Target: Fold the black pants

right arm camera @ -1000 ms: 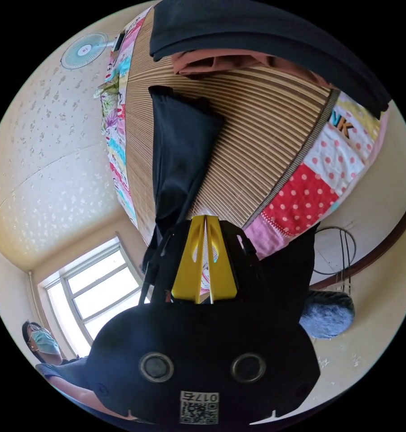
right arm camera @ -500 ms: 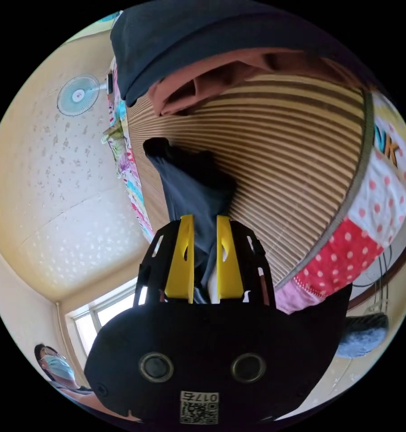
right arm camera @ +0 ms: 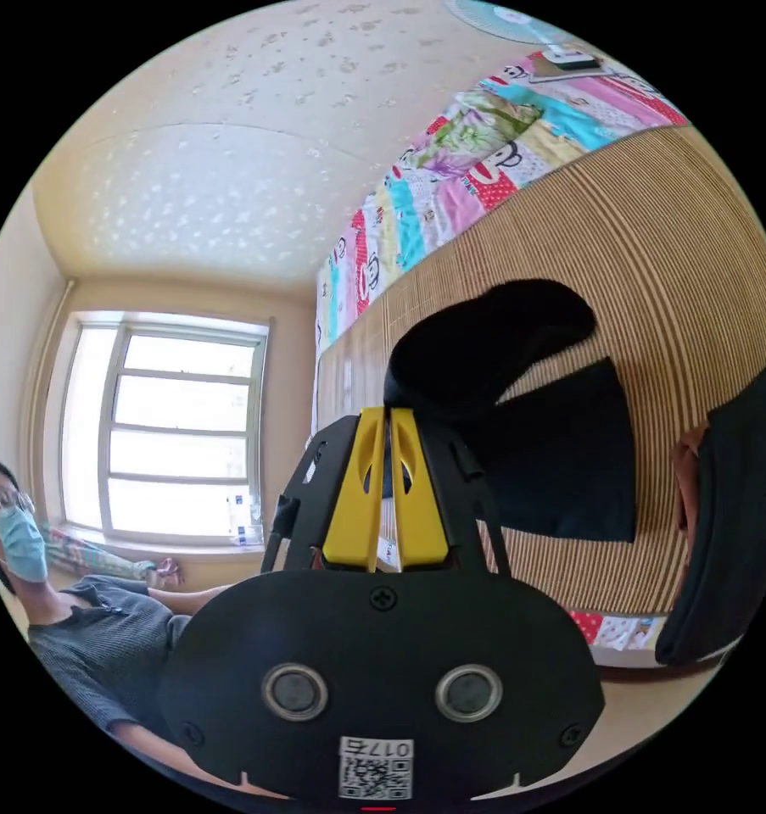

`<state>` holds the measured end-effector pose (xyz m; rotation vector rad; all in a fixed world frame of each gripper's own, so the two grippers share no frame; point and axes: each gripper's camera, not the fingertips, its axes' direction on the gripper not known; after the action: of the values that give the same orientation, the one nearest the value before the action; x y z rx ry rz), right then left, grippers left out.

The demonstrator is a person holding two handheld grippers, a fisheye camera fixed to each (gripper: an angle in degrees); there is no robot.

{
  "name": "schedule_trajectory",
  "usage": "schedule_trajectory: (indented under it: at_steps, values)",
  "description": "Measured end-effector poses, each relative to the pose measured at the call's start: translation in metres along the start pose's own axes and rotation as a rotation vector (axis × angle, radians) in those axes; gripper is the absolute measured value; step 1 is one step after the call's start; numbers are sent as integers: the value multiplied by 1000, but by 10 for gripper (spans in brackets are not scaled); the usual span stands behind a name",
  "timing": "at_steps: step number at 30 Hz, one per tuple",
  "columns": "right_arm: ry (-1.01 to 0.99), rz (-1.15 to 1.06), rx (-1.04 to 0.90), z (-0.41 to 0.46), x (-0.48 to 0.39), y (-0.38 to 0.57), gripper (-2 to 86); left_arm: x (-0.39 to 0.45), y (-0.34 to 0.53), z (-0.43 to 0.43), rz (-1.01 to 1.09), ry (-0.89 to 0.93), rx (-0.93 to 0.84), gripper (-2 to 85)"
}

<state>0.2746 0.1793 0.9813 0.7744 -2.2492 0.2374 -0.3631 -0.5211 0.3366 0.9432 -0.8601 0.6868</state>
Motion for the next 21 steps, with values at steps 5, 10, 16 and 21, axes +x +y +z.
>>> schedule_trajectory:
  at_steps: [5,10,16,21]
  values:
    - [179,328,1,-44,114,28,6,1,-5,-24,-4,17,35,96]
    - [208,693,97,-60,214,104,4,-15,-14,-53,-29,65,82,114]
    - [66,720,103,-22,218,160,3,-44,-49,-95,-79,85,151,142]
    - [-67,731,193,3,208,203,3,-62,-92,-129,-117,139,227,153]
